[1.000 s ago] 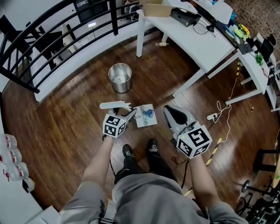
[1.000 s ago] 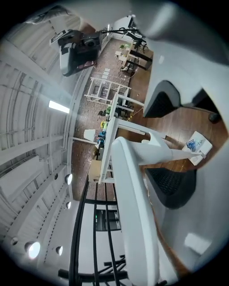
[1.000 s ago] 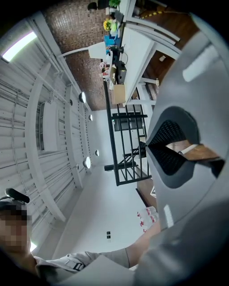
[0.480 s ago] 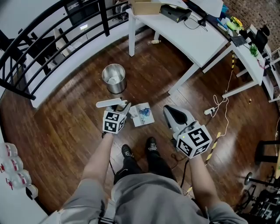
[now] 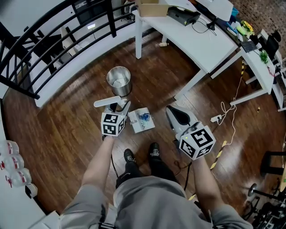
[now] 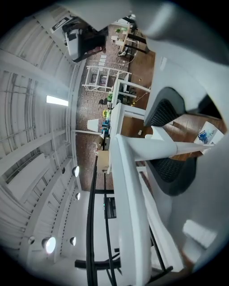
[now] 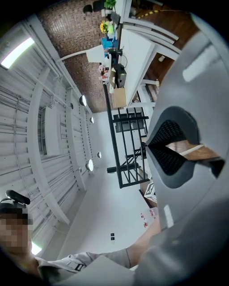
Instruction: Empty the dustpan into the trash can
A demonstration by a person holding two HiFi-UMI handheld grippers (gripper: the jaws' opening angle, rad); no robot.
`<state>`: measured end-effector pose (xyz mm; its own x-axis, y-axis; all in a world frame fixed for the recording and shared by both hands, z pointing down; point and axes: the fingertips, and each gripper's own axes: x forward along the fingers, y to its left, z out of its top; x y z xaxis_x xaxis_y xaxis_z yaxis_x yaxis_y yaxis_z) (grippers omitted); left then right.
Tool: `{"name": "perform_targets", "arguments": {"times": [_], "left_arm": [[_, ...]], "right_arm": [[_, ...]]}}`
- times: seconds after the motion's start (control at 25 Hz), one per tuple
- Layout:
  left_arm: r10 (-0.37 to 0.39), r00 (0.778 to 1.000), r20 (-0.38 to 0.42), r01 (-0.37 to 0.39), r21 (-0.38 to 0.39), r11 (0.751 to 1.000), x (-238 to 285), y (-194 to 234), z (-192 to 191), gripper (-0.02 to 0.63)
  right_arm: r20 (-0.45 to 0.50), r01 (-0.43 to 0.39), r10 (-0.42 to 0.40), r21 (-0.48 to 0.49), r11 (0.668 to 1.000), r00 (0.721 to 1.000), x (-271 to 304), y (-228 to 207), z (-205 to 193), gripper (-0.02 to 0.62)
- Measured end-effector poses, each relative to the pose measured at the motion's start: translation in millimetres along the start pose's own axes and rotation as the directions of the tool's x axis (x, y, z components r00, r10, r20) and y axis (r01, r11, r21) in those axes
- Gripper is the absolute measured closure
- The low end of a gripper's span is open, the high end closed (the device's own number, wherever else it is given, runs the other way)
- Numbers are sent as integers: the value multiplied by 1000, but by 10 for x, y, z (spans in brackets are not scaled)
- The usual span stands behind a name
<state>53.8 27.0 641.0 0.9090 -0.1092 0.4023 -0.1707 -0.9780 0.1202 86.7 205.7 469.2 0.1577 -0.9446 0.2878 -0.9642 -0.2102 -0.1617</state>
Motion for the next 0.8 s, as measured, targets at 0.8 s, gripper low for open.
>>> {"name": "perform_targets", "arguments": {"times": [0.8], "left_arm": [[305,931,202,-309,-11,951,-1184,597,1732,402]], "right_arm": [[128,-332,339,-75,940,932,614,-4,830,597]]}}
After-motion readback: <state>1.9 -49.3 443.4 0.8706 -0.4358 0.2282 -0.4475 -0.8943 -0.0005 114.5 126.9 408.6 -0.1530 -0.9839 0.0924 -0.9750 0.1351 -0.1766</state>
